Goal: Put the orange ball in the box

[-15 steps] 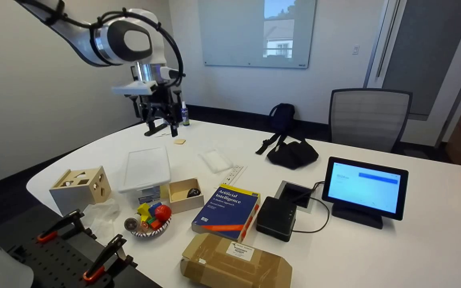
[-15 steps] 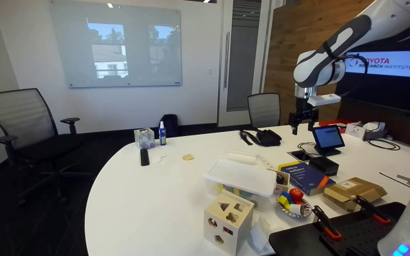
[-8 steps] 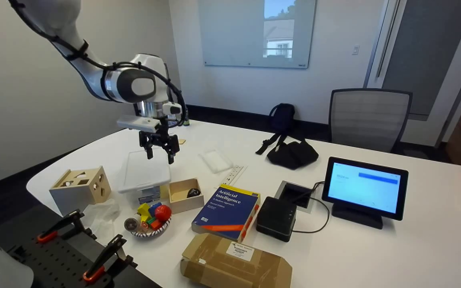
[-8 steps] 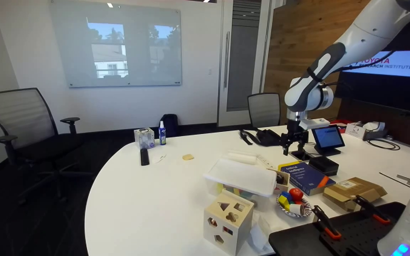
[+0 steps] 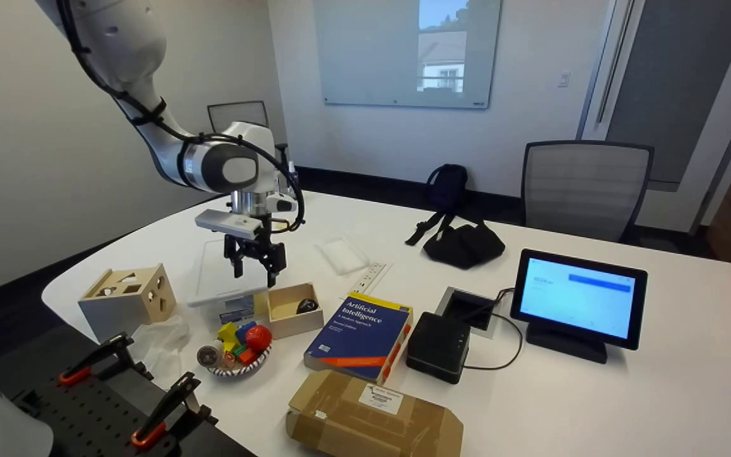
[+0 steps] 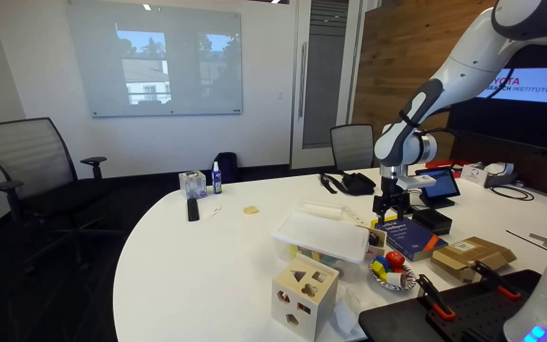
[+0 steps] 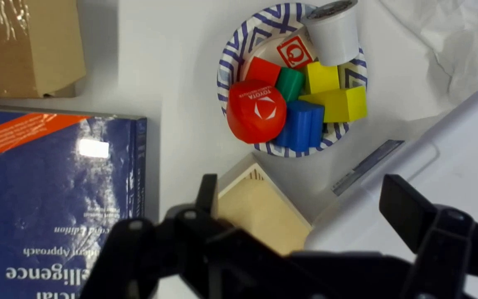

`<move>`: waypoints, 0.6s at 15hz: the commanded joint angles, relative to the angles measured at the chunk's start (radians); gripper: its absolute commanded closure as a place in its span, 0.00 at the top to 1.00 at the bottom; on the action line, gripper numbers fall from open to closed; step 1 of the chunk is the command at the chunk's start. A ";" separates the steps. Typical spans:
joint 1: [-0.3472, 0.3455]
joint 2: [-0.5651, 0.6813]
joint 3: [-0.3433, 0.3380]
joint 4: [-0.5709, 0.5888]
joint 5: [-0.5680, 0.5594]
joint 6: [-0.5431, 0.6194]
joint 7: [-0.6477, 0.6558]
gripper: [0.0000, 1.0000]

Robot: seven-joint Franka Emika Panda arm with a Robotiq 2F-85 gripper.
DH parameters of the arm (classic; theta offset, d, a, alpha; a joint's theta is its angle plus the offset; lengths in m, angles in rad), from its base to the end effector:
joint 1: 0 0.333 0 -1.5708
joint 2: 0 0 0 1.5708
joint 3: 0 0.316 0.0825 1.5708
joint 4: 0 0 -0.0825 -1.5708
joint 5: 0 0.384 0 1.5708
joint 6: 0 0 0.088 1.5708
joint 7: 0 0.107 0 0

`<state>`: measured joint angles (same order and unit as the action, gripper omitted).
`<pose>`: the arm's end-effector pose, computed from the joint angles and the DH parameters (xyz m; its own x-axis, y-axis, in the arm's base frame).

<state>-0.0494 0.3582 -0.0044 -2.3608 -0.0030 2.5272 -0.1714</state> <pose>0.4861 -0.0263 0.1618 0.9747 0.1207 -0.1883 0.1172 -0.9927 -0.0298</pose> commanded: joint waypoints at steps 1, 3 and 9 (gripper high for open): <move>-0.045 0.052 0.017 0.023 0.037 -0.026 -0.054 1.00; -0.075 0.091 0.027 0.029 0.063 -0.019 -0.089 1.00; -0.140 0.206 0.063 0.092 0.121 -0.036 -0.149 1.00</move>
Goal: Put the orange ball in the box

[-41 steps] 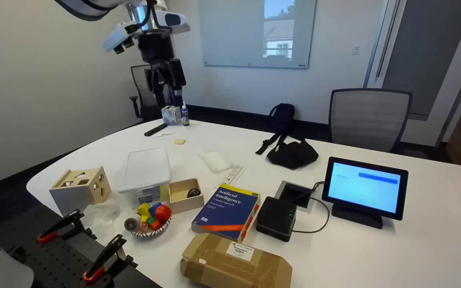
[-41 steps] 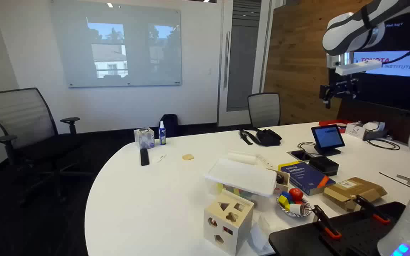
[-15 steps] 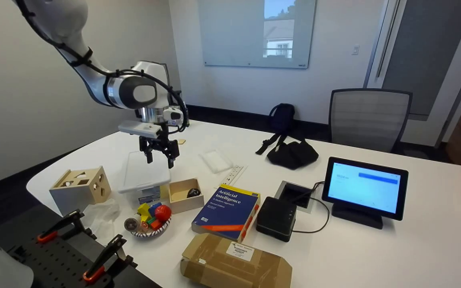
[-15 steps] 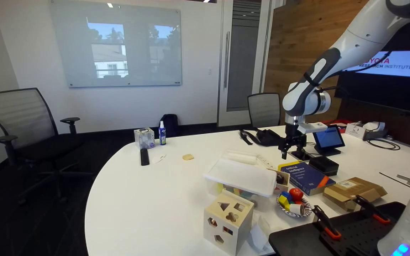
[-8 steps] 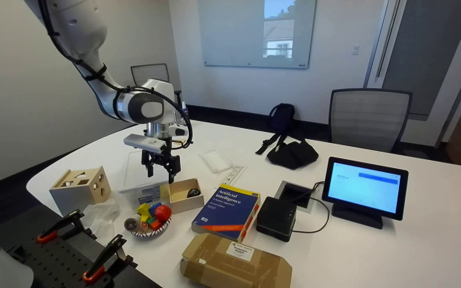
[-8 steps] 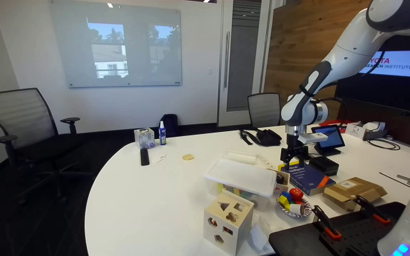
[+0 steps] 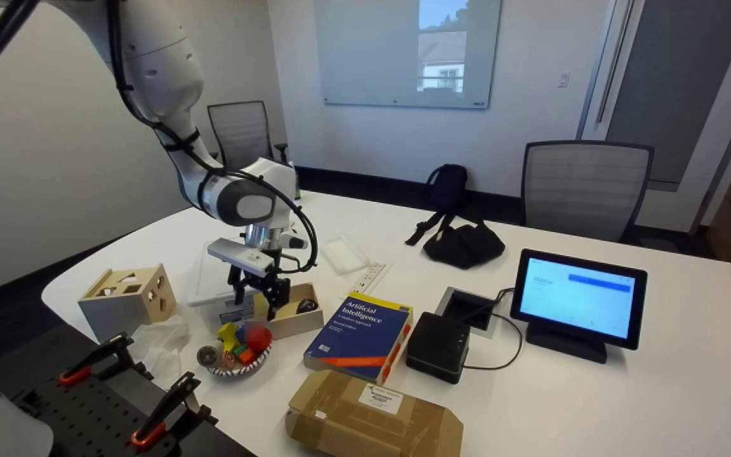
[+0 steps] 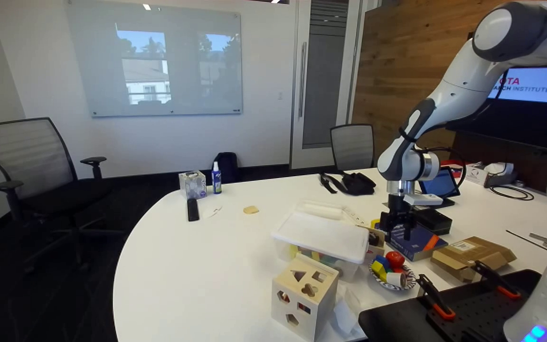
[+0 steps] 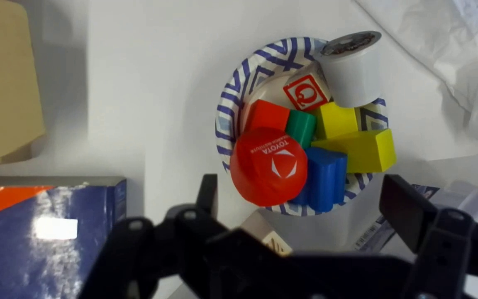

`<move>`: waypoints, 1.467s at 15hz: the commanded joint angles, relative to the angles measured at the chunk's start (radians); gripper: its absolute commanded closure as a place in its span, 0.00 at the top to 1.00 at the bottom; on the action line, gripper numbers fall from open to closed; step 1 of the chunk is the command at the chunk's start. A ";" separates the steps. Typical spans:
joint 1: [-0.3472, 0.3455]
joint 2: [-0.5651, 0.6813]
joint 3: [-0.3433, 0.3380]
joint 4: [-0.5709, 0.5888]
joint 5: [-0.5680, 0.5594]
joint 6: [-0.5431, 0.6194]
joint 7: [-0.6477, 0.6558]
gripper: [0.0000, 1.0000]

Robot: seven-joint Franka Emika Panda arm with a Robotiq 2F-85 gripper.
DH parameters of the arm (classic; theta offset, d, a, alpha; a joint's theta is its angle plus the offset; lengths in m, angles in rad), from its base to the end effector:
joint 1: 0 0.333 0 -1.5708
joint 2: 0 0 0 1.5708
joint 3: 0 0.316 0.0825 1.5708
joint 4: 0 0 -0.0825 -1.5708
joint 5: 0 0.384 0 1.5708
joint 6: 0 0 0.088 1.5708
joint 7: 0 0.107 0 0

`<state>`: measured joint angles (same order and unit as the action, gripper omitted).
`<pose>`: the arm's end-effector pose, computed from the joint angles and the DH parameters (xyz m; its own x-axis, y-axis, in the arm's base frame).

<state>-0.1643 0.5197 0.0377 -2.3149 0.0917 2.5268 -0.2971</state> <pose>0.4711 -0.0588 0.0967 0.9552 0.1008 -0.2781 0.0654 -0.9889 -0.1336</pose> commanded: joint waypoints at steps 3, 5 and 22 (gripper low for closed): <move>-0.026 0.088 0.019 0.077 0.016 -0.035 -0.004 1.00; -0.026 0.113 0.019 0.103 0.012 -0.044 -0.001 1.00; -0.040 0.227 0.026 0.215 0.014 -0.120 -0.006 0.34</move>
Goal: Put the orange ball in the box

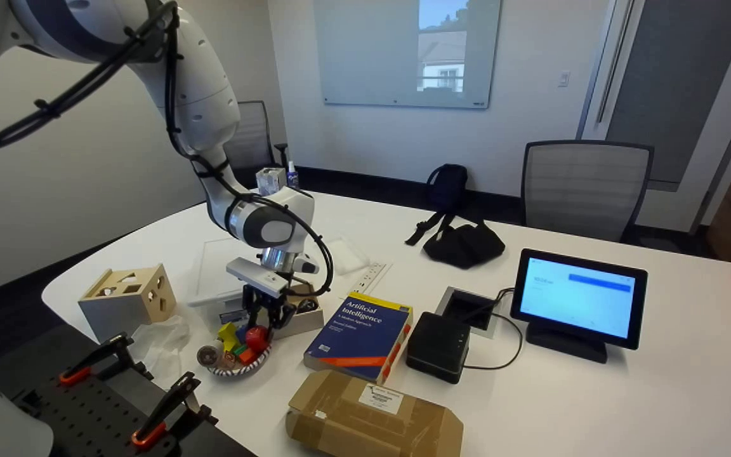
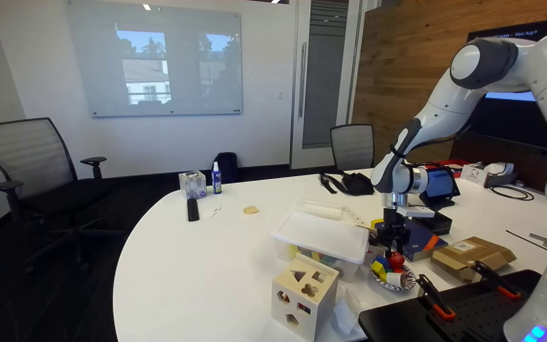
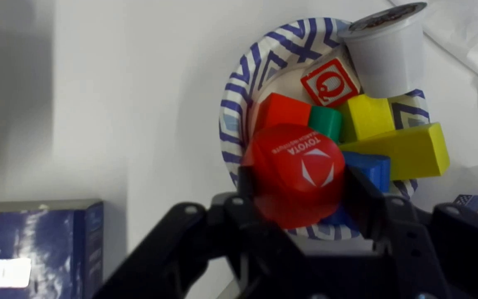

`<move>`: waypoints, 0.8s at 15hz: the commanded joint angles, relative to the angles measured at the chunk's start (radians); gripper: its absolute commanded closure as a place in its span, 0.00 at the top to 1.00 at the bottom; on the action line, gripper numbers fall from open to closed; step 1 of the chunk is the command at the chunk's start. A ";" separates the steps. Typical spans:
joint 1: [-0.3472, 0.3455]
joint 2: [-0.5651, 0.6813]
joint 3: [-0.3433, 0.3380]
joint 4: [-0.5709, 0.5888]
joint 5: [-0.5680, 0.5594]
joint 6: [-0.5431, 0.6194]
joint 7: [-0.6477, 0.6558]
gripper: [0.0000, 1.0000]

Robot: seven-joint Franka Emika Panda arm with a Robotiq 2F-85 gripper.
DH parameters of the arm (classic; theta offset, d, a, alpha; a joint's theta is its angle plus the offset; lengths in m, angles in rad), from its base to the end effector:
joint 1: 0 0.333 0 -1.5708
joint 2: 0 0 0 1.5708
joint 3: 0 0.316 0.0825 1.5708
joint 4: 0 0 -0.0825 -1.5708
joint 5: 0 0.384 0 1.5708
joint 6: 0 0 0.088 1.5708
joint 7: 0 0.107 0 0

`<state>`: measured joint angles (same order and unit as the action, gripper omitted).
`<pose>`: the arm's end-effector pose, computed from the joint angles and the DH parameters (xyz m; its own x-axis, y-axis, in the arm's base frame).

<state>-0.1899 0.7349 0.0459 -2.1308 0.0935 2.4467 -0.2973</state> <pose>0.4896 -0.0674 0.0320 0.9224 0.0927 -0.3749 0.0284 -0.9844 -0.1735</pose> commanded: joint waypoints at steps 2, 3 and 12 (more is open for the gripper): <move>-0.016 0.014 0.019 0.037 0.013 -0.047 -0.008 0.20; -0.017 0.013 0.020 0.040 0.013 -0.052 -0.011 0.13; -0.031 -0.084 0.030 -0.006 0.001 -0.070 -0.078 0.07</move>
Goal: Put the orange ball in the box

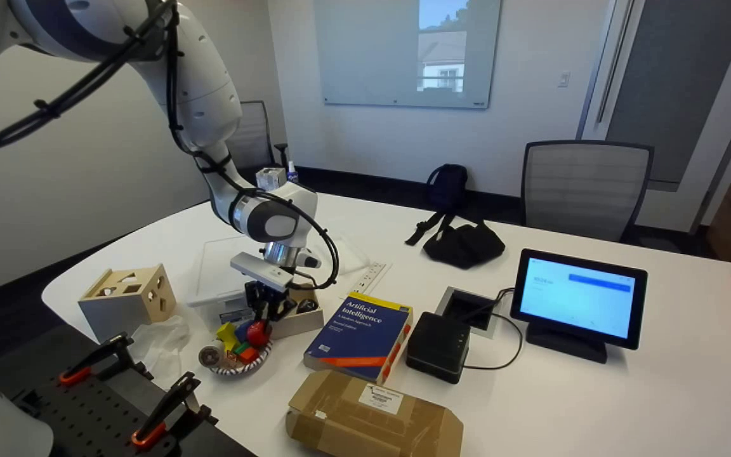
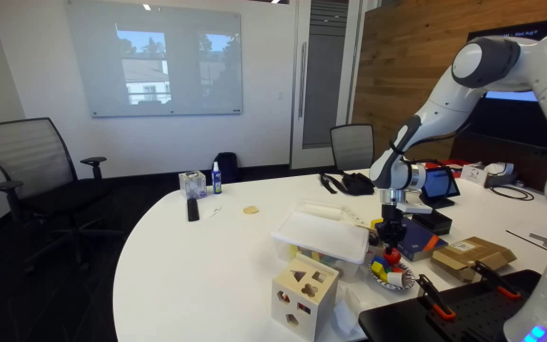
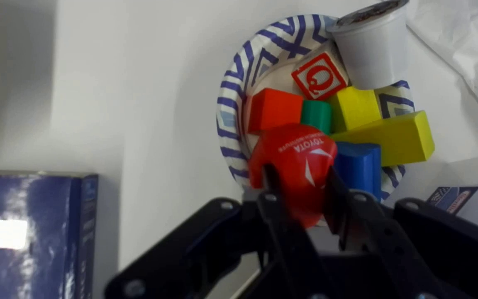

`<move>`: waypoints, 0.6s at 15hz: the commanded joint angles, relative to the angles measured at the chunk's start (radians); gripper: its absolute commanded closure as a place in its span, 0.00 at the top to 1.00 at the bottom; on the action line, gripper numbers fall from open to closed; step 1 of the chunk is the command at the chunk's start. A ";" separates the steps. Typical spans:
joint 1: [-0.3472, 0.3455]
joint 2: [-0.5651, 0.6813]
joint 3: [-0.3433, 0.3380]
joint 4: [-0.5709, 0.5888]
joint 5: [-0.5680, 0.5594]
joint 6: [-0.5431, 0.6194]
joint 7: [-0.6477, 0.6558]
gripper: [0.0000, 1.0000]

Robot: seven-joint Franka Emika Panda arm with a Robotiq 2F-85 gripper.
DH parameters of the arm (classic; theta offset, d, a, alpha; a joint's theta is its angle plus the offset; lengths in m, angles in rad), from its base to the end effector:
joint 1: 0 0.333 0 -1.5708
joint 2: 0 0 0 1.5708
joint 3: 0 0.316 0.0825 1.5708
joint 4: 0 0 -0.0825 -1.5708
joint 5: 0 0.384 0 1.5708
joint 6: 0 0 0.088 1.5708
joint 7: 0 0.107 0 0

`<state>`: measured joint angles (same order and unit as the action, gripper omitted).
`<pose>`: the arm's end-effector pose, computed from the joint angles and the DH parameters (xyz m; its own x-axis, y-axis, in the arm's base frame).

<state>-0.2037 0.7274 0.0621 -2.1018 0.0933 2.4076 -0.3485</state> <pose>0.5008 -0.0666 0.0412 0.9199 0.1480 -0.3633 0.0755 -0.9756 -0.2062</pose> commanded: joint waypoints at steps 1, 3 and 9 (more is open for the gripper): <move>-0.008 -0.097 0.007 -0.045 0.000 -0.009 -0.012 0.07; 0.002 -0.126 0.002 -0.050 0.003 0.020 0.005 0.07; 0.086 -0.137 -0.038 0.002 -0.027 0.136 0.162 0.07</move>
<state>-0.1694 0.6068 0.0491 -2.1009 0.0852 2.4921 -0.2656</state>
